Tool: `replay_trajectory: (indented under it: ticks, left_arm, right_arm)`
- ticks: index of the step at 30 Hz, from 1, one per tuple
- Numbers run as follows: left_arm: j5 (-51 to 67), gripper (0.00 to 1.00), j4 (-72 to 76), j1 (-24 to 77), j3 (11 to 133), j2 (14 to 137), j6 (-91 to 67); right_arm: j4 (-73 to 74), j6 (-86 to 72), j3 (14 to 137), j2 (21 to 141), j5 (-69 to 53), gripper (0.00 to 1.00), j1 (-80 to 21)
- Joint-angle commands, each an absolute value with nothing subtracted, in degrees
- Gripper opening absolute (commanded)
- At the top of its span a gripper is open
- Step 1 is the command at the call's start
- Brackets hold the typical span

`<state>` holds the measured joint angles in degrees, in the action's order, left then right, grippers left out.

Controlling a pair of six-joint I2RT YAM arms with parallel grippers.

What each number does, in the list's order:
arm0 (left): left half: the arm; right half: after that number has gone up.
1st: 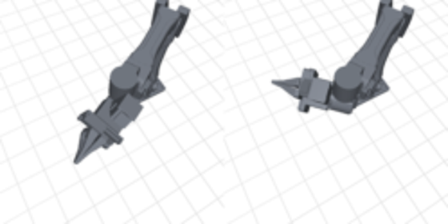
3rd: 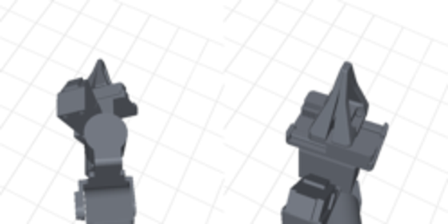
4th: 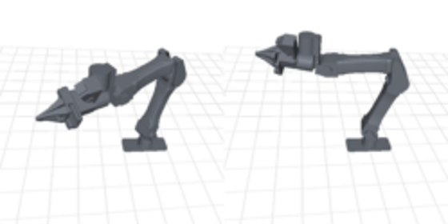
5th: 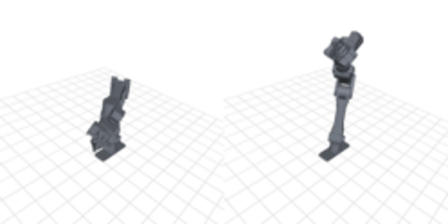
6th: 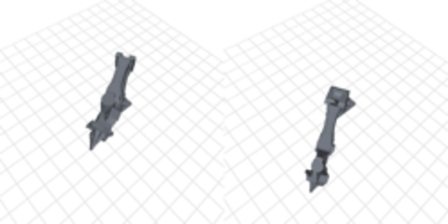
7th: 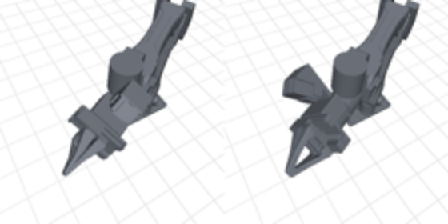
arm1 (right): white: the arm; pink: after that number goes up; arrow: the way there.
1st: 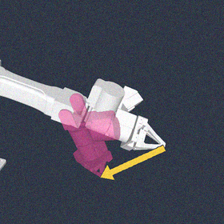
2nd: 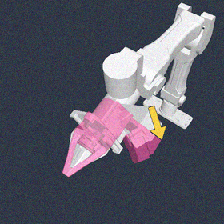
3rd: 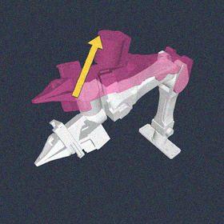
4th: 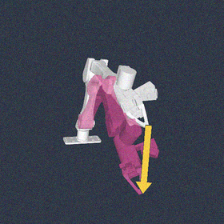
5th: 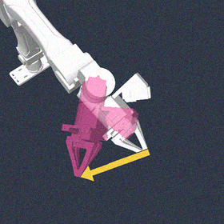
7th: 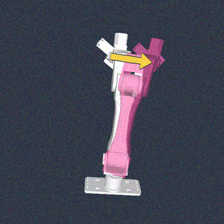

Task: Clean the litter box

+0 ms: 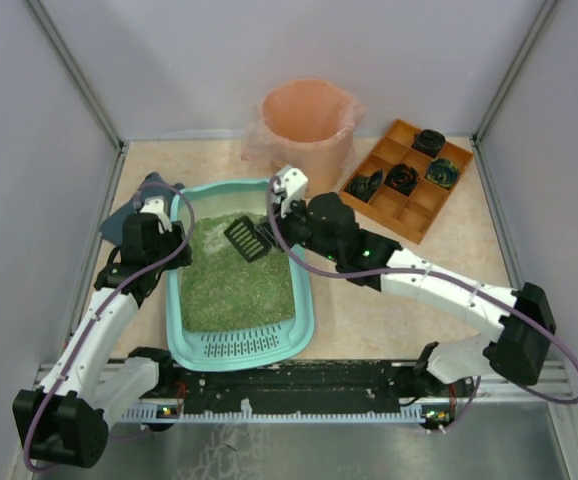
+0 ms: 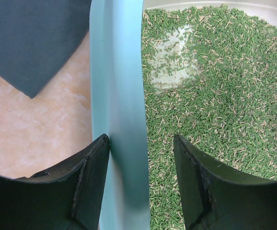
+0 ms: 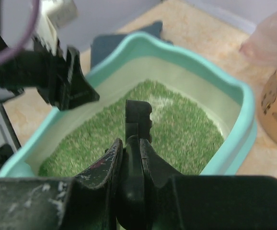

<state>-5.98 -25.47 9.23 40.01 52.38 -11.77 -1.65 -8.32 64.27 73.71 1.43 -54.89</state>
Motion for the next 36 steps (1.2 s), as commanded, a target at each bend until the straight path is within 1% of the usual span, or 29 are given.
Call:
replay_trajectory:
  ticks: [1,8,13,15,16,17,18,21,25,28,30,32,36]
  left_arm:
    - [-5.18,0.61,-24.60,9.50,40.32,52.12,-12.13]
    - [-5.10,0.61,-24.54,9.50,40.33,52.06,-12.12]
    - [-5.00,0.61,-24.51,9.49,40.34,52.04,-12.12]
    - [-4.98,0.61,-24.50,9.49,40.30,52.01,-12.13]
    - [-5.06,0.61,-24.52,9.49,40.34,51.91,-12.13]
    - [-5.09,0.61,-24.52,9.49,40.33,51.93,-12.13]
    - [-5.09,0.62,-24.52,9.48,40.31,51.81,-12.13]
    - [-5.05,0.62,-24.51,9.51,40.19,51.66,-12.13]
    - [-5.08,0.62,-24.48,9.49,40.24,51.51,-12.13]
    - [-5.30,0.63,-24.50,9.49,40.24,51.17,-12.13]
    - [-5.47,0.64,-24.47,9.49,40.25,50.66,-12.17]
    - [-5.57,0.66,-24.23,9.49,40.19,50.02,-12.19]
    - [-6.10,0.70,-23.92,9.49,40.01,47.88,-12.22]
  right_arm:
    - [2.10,-5.31,68.56,80.01,5.93,0.00,-58.16]
    - [3.94,-6.04,70.41,88.54,6.42,0.00,-61.13]
    - [4.97,-6.36,70.19,92.14,5.32,0.00,-62.51]
    - [5.01,-6.78,69.84,92.74,4.48,0.02,-62.65]
    - [5.08,-7.03,69.67,92.88,4.26,0.04,-62.66]
    - [5.09,-7.08,69.54,92.83,4.27,0.13,-62.67]
    - [5.14,-7.08,69.46,92.75,4.55,0.18,-62.67]
    - [5.12,-6.72,69.35,91.67,6.42,0.31,-62.71]
    - [4.68,-5.91,69.87,89.31,7.78,0.44,-62.66]
    - [4.89,-5.52,70.79,87.80,8.14,0.52,-62.67]
    - [5.32,-5.33,71.36,86.75,8.67,0.63,-62.67]
    - [5.70,-5.06,71.83,85.63,9.61,0.71,-62.62]
    - [6.06,-4.38,72.24,83.20,11.21,0.74,-62.58]
